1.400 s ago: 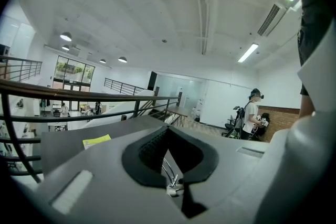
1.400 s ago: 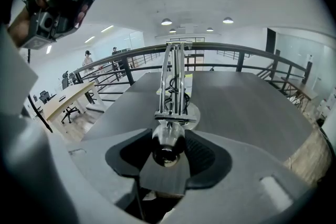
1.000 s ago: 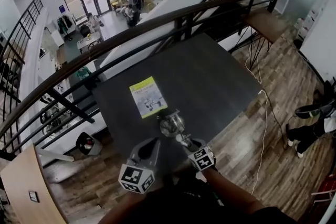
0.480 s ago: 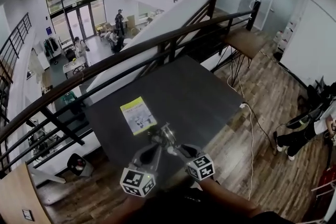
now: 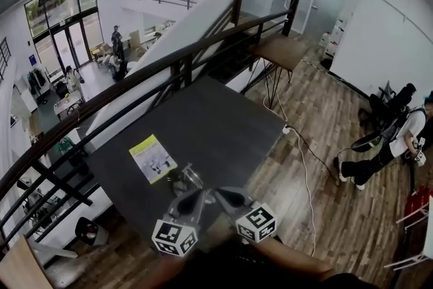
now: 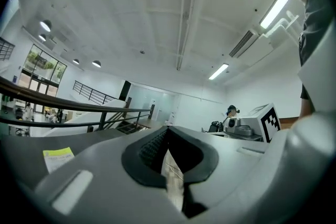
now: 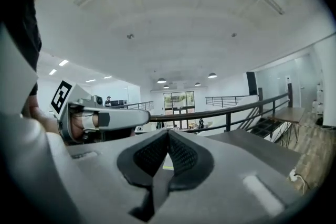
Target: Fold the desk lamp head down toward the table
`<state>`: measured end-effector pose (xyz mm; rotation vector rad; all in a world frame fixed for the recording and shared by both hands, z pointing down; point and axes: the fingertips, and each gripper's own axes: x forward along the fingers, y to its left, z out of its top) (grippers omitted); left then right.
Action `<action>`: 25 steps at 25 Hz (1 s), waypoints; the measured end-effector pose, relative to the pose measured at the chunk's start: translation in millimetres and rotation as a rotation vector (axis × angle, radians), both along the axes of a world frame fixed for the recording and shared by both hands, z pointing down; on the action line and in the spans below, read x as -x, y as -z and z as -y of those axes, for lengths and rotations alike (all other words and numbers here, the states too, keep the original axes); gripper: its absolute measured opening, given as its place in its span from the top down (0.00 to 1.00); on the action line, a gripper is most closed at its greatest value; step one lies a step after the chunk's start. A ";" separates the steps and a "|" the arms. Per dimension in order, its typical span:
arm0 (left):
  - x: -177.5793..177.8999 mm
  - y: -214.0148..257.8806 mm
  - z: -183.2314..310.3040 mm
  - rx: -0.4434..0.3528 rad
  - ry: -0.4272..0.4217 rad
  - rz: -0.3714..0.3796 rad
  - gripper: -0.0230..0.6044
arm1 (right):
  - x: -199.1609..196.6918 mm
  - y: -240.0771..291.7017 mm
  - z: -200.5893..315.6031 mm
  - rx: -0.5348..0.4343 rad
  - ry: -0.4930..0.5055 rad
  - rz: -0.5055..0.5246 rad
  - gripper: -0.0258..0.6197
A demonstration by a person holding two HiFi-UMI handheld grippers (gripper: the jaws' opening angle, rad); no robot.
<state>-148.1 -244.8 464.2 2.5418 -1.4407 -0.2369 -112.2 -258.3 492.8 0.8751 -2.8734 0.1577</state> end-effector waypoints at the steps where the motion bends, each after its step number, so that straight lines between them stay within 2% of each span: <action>1: -5.2 0.0 -0.1 0.003 -0.010 0.002 0.96 | -3.1 0.0 -1.0 0.001 -0.005 0.003 0.96; 6: -24.9 8.2 -3.6 -0.009 -0.018 0.022 0.96 | -16.7 9.2 -9.8 0.004 0.008 0.042 0.96; 13: -60.3 21.3 -26.4 -0.036 0.053 0.051 0.96 | -53.7 22.5 -36.0 -0.008 0.065 0.085 0.96; 17: -103.8 9.4 -46.9 -0.014 0.081 0.058 0.96 | -93.4 19.5 -63.5 -0.015 0.101 0.078 0.96; 21: -149.4 -4.4 -75.8 0.006 0.093 0.047 0.96 | -138.8 4.2 -94.9 0.017 0.114 0.077 0.96; 25: -178.4 -15.9 -118.1 0.010 0.148 0.036 0.96 | -171.7 -6.0 -132.9 0.034 0.146 0.077 0.96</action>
